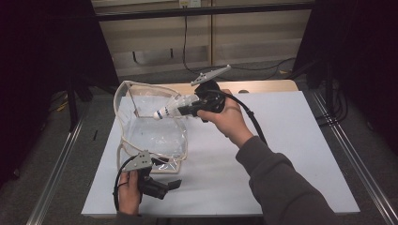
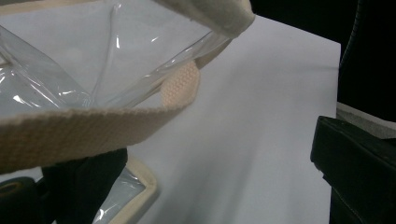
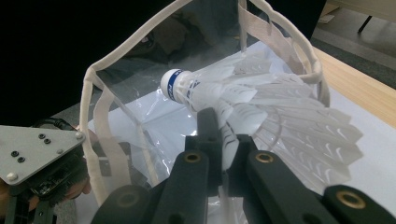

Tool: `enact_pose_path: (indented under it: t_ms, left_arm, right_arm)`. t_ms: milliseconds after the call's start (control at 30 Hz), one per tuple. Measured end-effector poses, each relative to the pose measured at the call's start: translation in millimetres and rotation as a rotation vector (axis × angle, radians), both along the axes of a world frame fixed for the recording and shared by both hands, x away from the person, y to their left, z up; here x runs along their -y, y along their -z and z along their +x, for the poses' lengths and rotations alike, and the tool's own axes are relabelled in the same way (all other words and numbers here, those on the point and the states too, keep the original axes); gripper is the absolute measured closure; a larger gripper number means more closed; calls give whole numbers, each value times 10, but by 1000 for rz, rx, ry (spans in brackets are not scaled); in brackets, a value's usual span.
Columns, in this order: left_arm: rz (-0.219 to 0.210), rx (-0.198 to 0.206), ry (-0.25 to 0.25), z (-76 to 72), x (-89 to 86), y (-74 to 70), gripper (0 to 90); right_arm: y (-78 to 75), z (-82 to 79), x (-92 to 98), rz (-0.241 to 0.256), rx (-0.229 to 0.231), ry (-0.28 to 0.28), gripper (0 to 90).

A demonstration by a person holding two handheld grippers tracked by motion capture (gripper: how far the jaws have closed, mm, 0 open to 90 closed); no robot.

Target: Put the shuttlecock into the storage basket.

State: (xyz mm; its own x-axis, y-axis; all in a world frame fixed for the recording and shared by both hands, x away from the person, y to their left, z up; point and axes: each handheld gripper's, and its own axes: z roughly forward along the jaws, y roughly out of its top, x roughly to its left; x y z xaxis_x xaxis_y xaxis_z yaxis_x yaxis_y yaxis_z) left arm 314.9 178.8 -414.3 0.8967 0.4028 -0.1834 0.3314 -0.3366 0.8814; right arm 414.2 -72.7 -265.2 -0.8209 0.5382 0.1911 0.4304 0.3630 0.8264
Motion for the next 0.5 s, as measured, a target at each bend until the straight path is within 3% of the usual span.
enact_pose_path:
  t_ms: [500]
  left_arm:
    - [2,1,1,-2,1,2,39]
  right_arm:
    - [6,27,-97,-12,-4,-14,885]
